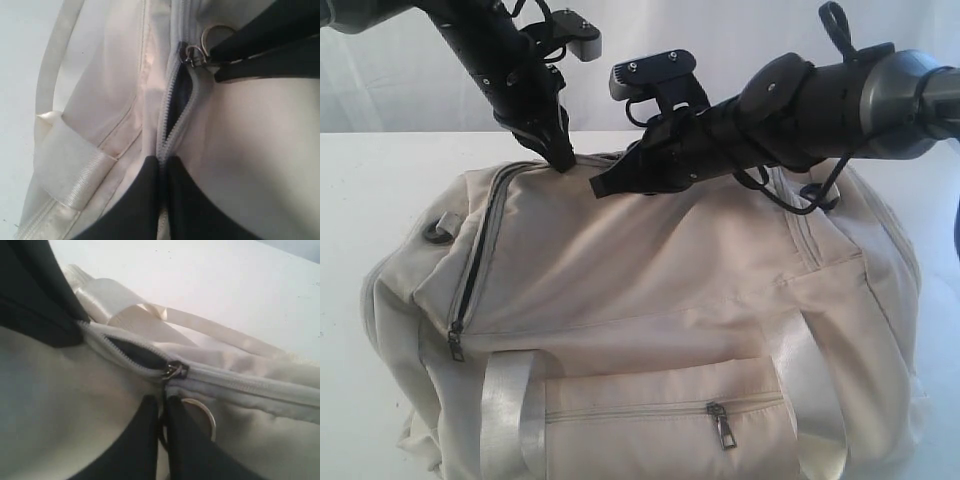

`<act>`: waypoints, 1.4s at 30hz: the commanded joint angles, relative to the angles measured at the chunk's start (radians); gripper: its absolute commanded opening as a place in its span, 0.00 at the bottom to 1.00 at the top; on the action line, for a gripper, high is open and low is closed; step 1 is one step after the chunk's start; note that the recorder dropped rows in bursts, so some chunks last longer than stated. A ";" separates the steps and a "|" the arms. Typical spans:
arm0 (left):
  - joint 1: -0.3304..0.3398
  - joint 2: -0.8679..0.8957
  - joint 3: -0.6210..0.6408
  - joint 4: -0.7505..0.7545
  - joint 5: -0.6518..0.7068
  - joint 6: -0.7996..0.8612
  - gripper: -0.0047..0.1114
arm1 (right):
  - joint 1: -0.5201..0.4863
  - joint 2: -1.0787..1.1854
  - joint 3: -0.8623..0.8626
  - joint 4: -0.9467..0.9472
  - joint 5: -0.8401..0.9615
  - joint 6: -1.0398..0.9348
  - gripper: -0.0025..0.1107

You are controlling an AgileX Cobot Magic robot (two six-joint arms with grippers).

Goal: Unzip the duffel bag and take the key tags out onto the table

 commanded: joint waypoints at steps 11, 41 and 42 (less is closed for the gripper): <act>0.001 -0.009 0.008 0.004 0.014 0.000 0.04 | -0.062 -0.084 -0.004 -0.140 -0.006 0.042 0.02; 0.048 -0.009 0.008 0.009 0.036 -0.026 0.04 | -0.338 -0.112 -0.087 -0.232 0.169 0.142 0.02; 0.048 -0.009 0.008 0.007 0.038 -0.026 0.04 | -0.338 -0.112 -0.087 -0.226 0.171 0.142 0.02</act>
